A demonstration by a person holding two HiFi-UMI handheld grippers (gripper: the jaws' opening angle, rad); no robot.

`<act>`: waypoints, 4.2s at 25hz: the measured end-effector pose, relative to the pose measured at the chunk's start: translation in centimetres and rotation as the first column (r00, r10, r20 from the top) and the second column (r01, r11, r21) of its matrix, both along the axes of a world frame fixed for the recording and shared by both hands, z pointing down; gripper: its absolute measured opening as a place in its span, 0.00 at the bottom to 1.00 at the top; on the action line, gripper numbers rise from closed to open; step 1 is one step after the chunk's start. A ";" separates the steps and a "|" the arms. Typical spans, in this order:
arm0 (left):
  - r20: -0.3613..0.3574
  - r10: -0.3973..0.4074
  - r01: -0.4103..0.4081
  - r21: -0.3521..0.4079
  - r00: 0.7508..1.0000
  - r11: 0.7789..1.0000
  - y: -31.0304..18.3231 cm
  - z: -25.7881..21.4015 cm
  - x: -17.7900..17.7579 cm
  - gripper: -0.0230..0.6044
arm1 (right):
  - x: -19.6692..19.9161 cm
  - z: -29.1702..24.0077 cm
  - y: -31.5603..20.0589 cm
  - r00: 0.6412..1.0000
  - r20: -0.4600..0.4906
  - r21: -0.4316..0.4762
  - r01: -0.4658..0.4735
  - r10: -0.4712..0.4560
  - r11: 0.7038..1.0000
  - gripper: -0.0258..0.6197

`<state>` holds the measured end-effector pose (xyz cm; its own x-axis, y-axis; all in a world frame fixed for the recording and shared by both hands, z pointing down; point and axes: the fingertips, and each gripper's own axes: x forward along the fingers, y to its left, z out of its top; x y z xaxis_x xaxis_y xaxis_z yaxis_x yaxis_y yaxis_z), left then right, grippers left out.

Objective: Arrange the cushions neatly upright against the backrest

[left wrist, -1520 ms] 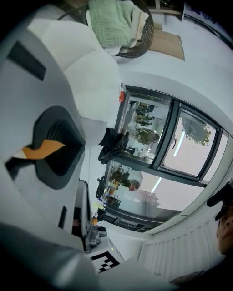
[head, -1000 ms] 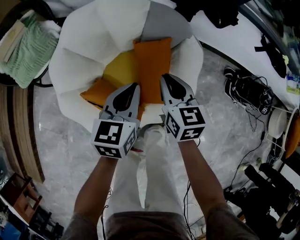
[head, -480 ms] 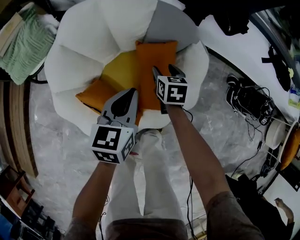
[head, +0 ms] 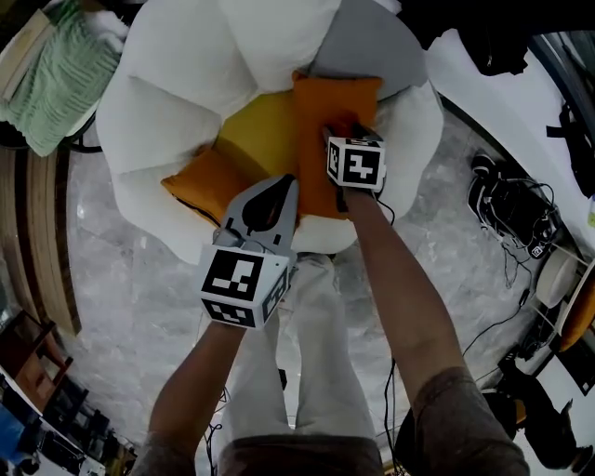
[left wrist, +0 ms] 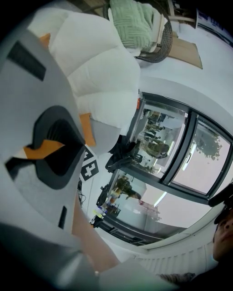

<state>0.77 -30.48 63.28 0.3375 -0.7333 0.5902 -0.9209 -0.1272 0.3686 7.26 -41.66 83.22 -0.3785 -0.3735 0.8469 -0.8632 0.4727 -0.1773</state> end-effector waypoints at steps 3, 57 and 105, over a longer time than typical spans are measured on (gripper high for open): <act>-0.012 0.006 -0.006 -0.015 1.000 1.000 0.1 0.3 0.1 0.04 | 0.0 0.1 -0.1 1.000 0.000 0.012 -0.008 0.008 1.000 0.44; -0.077 -0.090 0.088 -0.029 0.993 0.996 0.5 -1.7 -1.4 0.04 | -8.0 -11.5 -8.3 0.952 0.234 0.296 0.122 -0.196 0.947 0.19; -0.185 -0.313 0.300 -0.097 0.931 0.949 16.6 3.0 -14.8 0.04 | -22.6 2.8 23.6 0.755 0.264 -0.249 0.655 -0.600 0.714 0.39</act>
<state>-14.00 -13.89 66.28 0.2160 -0.7815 0.5854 -0.8198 0.1806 0.5435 -15.30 -18.07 86.02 -0.5631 0.2659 0.7825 -0.3353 0.7919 -0.5104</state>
